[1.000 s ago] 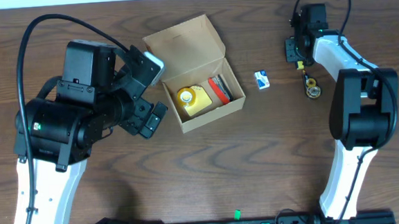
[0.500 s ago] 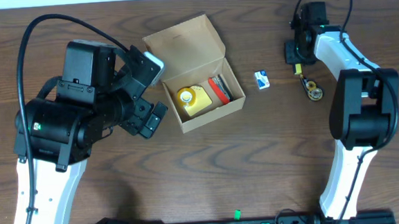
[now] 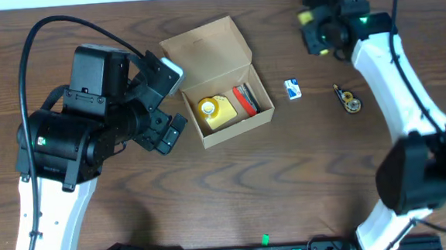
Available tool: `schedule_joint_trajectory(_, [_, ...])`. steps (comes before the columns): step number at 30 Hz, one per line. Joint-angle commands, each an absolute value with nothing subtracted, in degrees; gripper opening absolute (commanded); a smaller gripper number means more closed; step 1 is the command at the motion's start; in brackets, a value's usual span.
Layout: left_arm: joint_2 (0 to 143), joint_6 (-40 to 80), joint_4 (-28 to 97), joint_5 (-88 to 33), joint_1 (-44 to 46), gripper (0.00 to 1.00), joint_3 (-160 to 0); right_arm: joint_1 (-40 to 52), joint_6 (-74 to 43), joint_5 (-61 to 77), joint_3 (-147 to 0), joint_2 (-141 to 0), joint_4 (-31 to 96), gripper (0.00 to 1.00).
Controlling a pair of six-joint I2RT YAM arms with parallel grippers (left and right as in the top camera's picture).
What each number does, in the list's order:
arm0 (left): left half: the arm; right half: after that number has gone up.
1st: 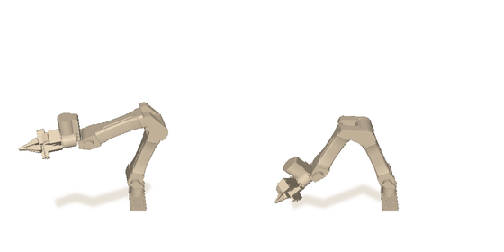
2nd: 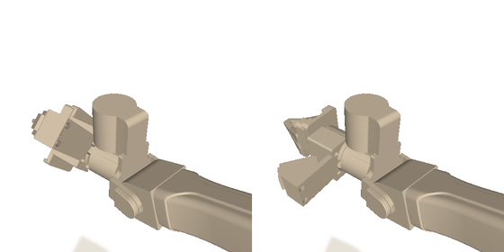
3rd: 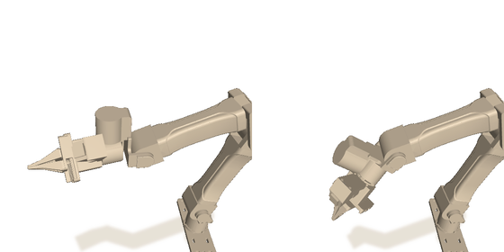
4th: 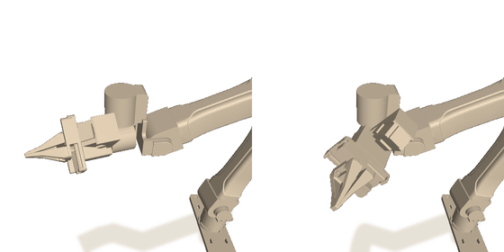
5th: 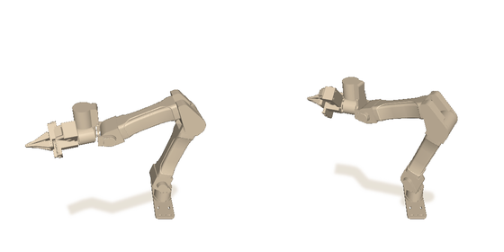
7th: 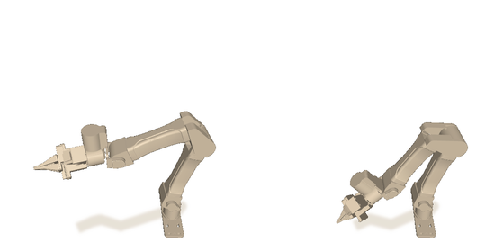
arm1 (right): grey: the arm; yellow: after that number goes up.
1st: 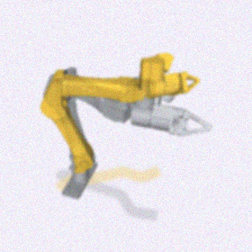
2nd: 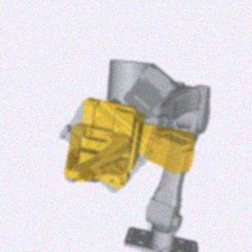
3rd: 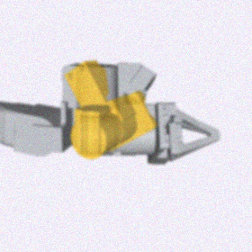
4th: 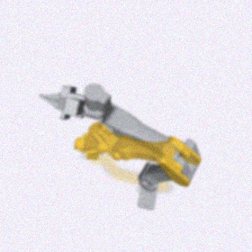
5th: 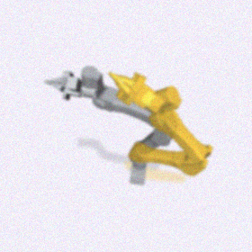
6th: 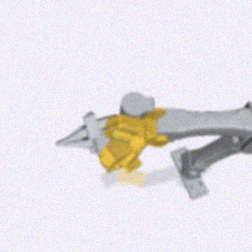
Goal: Pack container
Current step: 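Carry the highlighter left over the box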
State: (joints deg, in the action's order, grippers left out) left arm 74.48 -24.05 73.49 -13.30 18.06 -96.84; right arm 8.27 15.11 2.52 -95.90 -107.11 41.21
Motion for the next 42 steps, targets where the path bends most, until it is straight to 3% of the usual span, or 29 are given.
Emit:
schedule_joint_trajectory(1, [74.52,-24.43,73.65,-12.97,18.02,0.95,-97.78,12.88,25.43,8.58,-96.33,-104.95,43.22,0.01])
schedule_joint_trajectory(11, [74.52,-24.43,73.65,-12.97,18.02,0.95,-97.78,25.71,48.21,12.34,-96.20,-104.60,54.61,0.01])
schedule_joint_trajectory(20, [74.52,-24.43,73.65,-12.97,18.02,0.95,-97.78,31.38,63.37,19.00,-94.94,-105.89,56.38,0.01])
schedule_joint_trajectory(42, [74.52,-24.43,73.65,-12.97,18.02,0.95,-97.78,32.23,74.52,19.70,-94.65,-116.95,59.35,0.01])
